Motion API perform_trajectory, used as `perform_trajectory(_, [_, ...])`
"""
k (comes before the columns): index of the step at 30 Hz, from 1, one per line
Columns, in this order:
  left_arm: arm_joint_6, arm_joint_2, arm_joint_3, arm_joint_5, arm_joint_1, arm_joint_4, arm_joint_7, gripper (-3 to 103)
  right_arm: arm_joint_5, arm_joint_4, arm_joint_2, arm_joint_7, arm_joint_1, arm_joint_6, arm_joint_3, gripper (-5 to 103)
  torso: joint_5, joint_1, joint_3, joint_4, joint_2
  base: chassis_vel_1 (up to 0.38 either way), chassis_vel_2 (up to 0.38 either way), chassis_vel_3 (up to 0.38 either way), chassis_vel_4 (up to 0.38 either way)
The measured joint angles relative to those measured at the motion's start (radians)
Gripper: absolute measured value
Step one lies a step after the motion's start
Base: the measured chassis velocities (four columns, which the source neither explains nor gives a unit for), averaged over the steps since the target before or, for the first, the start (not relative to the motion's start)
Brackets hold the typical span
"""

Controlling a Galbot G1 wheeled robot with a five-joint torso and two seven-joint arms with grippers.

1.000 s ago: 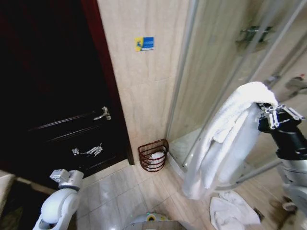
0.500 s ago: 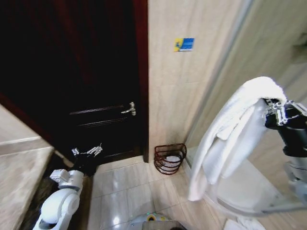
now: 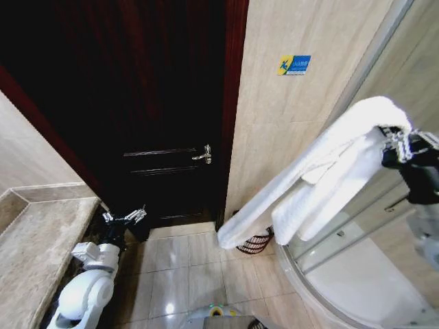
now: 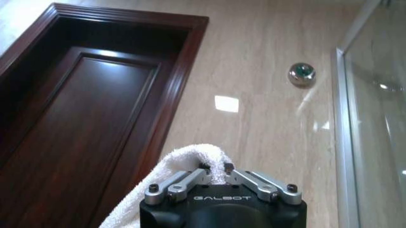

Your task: Discard the used towel into the hamper.

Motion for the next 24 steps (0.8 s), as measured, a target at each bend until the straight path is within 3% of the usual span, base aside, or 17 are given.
perform_trajectory(24, [0.0,0.0,0.0,0.0,0.0,0.0,0.0,100,-0.021,-0.209,-0.104,0.009,0.227,-0.013,-0.251,4,0.0001,0.0,0.0,-0.0002,0.0,0.0,0.0,0.0,0.0])
